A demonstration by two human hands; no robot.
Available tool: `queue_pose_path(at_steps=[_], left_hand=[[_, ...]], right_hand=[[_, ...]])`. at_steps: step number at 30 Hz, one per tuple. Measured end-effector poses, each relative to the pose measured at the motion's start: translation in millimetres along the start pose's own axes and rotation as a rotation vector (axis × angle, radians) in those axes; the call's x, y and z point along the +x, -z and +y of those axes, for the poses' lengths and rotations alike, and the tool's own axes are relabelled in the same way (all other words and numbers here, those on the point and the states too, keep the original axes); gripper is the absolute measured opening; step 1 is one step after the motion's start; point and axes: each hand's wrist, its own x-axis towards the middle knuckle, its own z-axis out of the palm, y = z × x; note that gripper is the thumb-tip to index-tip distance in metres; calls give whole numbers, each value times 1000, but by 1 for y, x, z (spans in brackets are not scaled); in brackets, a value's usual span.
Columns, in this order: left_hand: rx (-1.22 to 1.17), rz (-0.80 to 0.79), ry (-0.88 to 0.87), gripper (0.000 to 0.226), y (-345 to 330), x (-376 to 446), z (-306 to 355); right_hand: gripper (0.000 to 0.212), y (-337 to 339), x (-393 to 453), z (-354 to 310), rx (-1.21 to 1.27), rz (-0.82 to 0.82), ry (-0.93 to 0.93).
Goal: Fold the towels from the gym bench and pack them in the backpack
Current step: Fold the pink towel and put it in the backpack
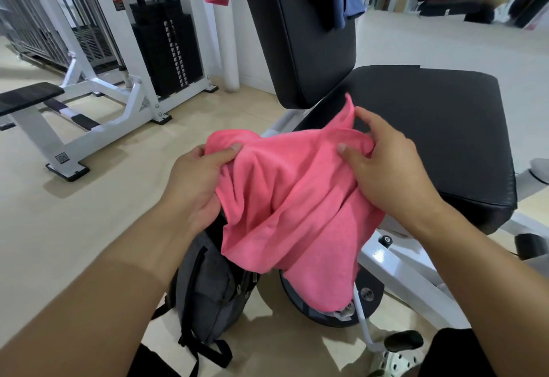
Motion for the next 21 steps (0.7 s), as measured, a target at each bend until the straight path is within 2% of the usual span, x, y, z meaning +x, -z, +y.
queue_pose_path(at_steps=[2,5,6,8,12,14,16,18,21], left_hand=[[-28,-39,4,30,-1,-2,-1],[-24,-87,-4,25,-3,-6,-1],[-10,-114,-5,24,-5,-8,-1],[67,-155,-28,22,-7,-11,-2],[347,-205,-155,19,-15,-18,-9],[432,-251,-204,17,-18,-21,-11],[480,-286,-235,20,-21,-24,-12],[468,-330,-230,24,-25,-26,-10],[415,-402,-193,27,-31,-31,-7]], right_hand=[[48,1,-2,-3,-25,-6,20],[13,2,-6,-11,72,32,78],[7,3,-8,-14,140,10,88],[6,6,-12,-22,328,-113,98],[5,11,-22,-37,746,-488,67],[6,11,-24,-41,831,-617,8],[6,7,-24,-42,793,-689,-3],[8,1,-22,-39,715,-637,21],[4,-4,-20,-39,642,-425,21]])
